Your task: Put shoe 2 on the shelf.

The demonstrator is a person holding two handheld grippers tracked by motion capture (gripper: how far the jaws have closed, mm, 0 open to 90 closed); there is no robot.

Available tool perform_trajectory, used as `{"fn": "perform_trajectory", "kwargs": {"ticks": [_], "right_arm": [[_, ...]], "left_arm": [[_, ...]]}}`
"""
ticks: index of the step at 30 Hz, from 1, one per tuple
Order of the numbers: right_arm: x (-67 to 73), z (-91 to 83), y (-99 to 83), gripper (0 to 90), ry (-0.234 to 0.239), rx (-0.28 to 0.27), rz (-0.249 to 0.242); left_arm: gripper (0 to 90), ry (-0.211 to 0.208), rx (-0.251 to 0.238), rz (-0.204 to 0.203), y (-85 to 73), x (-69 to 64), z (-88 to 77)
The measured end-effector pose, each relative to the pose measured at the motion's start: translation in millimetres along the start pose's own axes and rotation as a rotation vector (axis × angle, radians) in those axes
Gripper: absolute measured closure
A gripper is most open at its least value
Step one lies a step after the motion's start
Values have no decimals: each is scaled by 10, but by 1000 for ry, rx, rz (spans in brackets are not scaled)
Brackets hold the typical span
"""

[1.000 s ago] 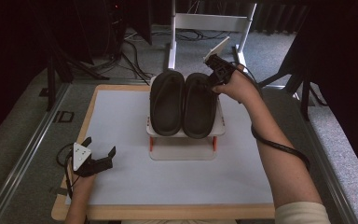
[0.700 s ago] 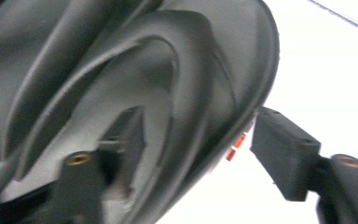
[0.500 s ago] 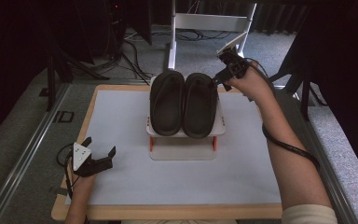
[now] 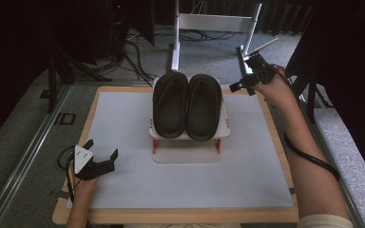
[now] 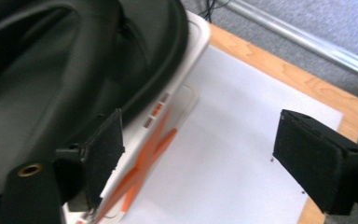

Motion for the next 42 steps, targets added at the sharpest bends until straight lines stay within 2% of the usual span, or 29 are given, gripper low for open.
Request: {"fn": "perform_trajectory", "kwargs": {"ticks": [9,17,25,28,36,39,42], "right_arm": [[-209,109,-233,140,0,-31,41],[-311,272,-458,143,-8,-75,58],[-354,499,-695,145,-16,-115,71],[-374,587,-789,145,-4,-137,89],[-434,878,-1069,145,-9,-149,106],[-456,986,-1172,139,-34,-142,105],[-474,1074,-1269,139,-47,-157,110]], "left_arm": [[12,-1,0,0,0,0,-1],[12,-1,-1,-1,0,-1,0],[12,-1,1,0,0,-1,0],[12,-1,0,-1,0,0,0],[12,-1,1,-1,0,0,0],[12,-1,0,-1,0,0,0],[12,-1,1,-1,0,1,0]]}}
Point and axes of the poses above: each handheld gripper's, and its own axes: z roughly forward along the jaws, y roughly out of its top, x roughly to its left, the point moved 2 cm from there along z, roughly forward along the jaws, and after that the axes turned 8 degrees about x, right-handed, at the moved point
